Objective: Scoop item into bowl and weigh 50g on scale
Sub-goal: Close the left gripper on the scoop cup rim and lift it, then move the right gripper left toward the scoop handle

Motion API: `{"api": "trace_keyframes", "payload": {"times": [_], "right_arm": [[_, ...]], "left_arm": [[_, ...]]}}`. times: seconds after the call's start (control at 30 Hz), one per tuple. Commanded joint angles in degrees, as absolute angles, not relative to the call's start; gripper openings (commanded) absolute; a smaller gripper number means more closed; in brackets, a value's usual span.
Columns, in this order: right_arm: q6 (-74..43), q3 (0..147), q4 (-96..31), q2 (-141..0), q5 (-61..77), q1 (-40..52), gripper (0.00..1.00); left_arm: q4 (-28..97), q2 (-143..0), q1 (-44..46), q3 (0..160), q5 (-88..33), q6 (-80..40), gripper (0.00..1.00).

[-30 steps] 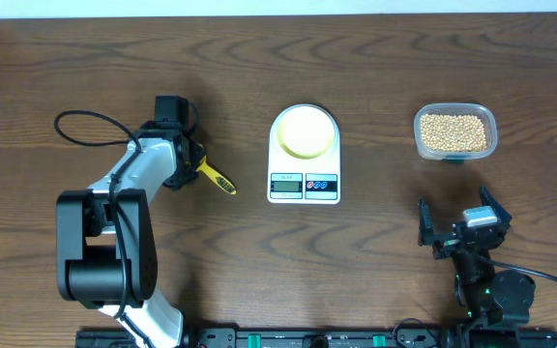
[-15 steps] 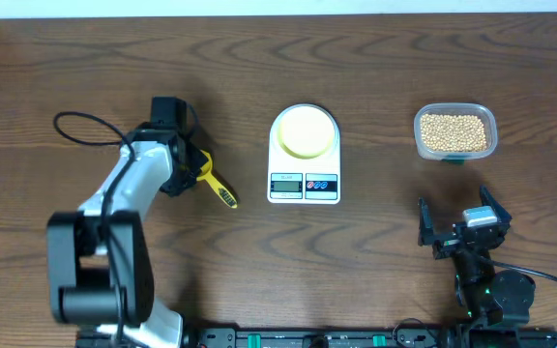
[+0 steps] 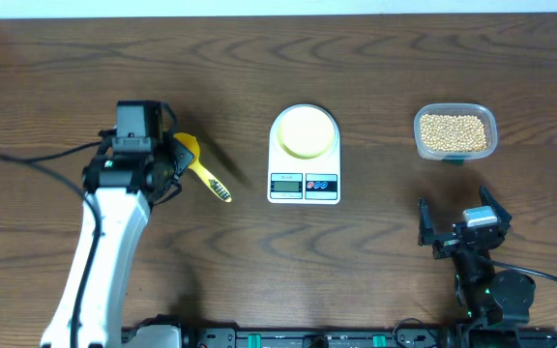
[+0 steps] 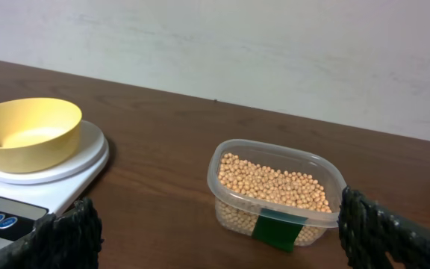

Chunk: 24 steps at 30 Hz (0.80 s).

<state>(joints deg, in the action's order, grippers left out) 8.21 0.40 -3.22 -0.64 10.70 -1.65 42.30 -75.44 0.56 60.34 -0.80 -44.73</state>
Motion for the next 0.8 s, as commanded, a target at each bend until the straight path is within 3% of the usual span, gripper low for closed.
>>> {"api": "trace_keyframes", "payload": {"times": [0.0, 0.27, 0.77], "right_arm": [[8.8, 0.4, -3.5, -0.5, 11.1, -1.5, 0.99], [8.8, 0.4, -3.5, -0.5, 11.1, -1.5, 0.99], [8.8, 0.4, -3.4, -0.5, 11.1, -1.5, 0.99]], "left_arm": [[45.5, -71.1, 0.7, 59.8, -0.4, -51.5, 0.07], [54.3, -65.9, 0.7, 59.8, 5.3, -61.0, 0.07], [59.6, -64.8, 0.7, 59.8, 5.6, -61.0, 0.07]]}}
